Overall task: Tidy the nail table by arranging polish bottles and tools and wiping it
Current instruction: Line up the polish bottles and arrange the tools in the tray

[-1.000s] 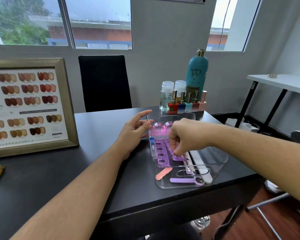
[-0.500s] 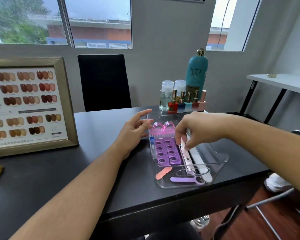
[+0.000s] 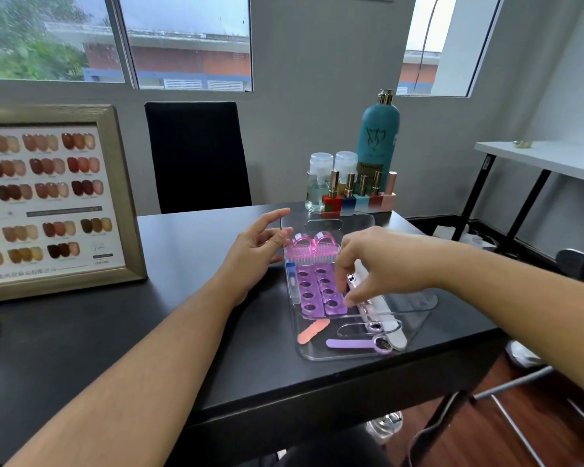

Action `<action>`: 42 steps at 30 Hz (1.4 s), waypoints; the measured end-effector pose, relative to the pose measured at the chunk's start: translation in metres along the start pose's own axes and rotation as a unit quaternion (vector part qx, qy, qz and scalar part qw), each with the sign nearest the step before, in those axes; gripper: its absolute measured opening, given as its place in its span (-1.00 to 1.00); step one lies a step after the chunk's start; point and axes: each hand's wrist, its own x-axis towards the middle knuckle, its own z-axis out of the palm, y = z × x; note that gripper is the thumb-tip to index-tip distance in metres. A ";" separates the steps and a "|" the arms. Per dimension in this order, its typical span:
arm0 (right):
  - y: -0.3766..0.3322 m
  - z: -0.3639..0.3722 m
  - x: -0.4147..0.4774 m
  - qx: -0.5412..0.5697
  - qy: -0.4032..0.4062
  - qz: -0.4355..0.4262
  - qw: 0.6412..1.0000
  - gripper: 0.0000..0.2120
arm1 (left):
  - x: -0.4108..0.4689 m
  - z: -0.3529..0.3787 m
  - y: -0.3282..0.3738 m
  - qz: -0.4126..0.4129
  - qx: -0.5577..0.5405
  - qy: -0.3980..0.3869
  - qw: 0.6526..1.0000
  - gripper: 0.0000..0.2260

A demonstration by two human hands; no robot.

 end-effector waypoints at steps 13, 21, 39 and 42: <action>-0.033 0.005 0.006 -0.030 -0.179 -0.030 0.983 -0.71 | -0.001 0.000 0.000 0.000 0.002 0.000 1.000 -0.67; -0.028 0.004 0.001 -0.021 -0.125 0.006 0.992 -0.76 | 0.000 0.000 -0.002 0.004 0.006 -0.002 1.000 -0.67; -0.036 0.004 0.004 0.043 -0.178 0.028 0.983 -0.82 | 0.002 0.000 -0.004 0.013 0.005 -0.004 1.000 -0.67; -0.031 0.001 0.002 0.083 -0.164 0.018 0.983 -0.79 | 0.002 0.000 -0.004 0.014 0.003 -0.004 1.000 -0.66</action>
